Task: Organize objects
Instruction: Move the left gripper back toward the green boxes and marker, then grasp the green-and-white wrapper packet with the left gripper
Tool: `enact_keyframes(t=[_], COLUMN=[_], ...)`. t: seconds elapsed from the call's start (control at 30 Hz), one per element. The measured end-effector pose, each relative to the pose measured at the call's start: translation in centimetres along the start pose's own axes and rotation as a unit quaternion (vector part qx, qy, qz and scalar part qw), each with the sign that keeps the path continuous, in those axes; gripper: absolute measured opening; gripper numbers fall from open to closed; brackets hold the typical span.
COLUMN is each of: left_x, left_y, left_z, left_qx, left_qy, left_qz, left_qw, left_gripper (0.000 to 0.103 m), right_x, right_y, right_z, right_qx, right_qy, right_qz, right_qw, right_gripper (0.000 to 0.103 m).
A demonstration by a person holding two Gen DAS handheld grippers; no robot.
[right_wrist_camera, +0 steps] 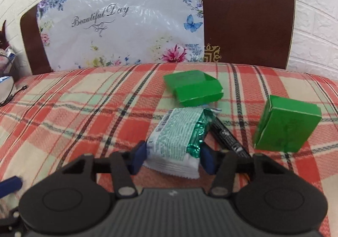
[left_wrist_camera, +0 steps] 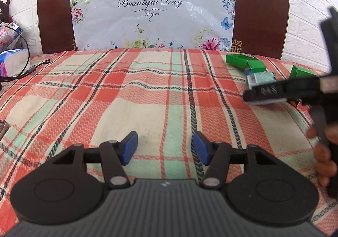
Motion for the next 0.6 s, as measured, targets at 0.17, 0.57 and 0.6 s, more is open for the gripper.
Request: enact_keyframes(t=[0.17, 0.57, 0.6], left_x=[-0.1, -6.5, -7.2], left_y=[0.0, 0.8, 1.2], left_z=[0.0, -7.8, -9.1], left_qx=[0.000, -0.001, 0.007], left_qy=[0.000, 0.209, 0.229], left_qz=[0.001, 0.141, 0.154], left_qw=[1.0000, 0.9678, 0.9611], left_gripper=[0.060, 0.061, 0.062], right_x=[-4.8, -16.7, -16.9], right_y=[3.7, 12.2, 12.4], right_z=[1.0, 1.0, 0.6], right_qx=[-0.025, -0.032, -0.029], right_qy=[-0.017, -0.012, -0.005], right_qz=[0.007, 0.002, 0.001], right_qw=[1.000, 0.999, 1.000], right_gripper=[0.047, 0.079, 0.082])
Point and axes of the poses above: each gripper's, at about its wrist camera, not at the fingertips, and x roughly the way its jaws point, z to its left, y to its underside, the point moved 10 cm from there along x, roughly the way its jaws point, and after that the axes turned 13 degrees about -y, right-handed, at the moved point
